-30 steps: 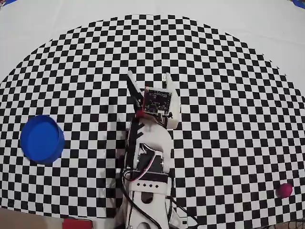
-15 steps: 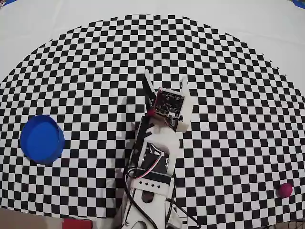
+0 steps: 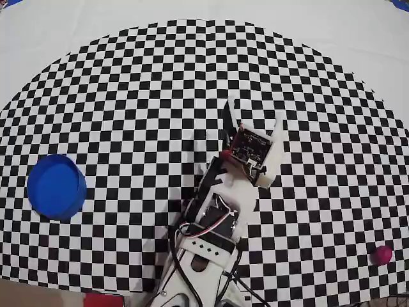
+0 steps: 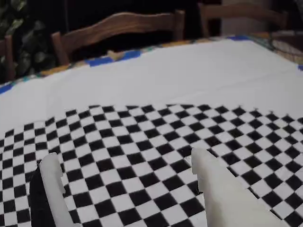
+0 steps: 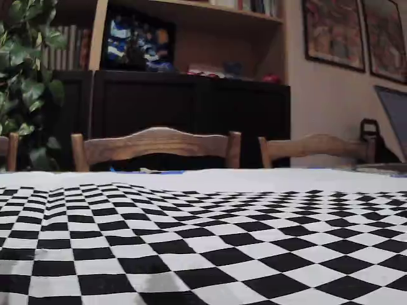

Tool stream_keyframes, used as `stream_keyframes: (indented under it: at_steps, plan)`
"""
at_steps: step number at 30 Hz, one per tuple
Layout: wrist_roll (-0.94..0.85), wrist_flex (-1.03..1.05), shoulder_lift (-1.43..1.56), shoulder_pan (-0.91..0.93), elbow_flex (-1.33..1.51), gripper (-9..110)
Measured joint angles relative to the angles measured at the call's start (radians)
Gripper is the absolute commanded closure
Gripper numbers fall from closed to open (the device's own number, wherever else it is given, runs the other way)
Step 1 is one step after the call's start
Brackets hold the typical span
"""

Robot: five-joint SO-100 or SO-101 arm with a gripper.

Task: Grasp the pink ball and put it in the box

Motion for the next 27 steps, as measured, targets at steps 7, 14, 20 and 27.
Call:
stream_keyframes:
  at_steps: [7, 14, 20, 27]
  plan:
    - [0.0, -0.014, -0.012, 0.081, 0.0, 69]
    - [0.0, -0.014, -0.026, 0.183, 0.0, 69]
    - [0.0, -0.014, -0.026, 0.265, 0.0, 69]
    - [0.0, -0.021, -0.026, 0.341, 0.0, 68]
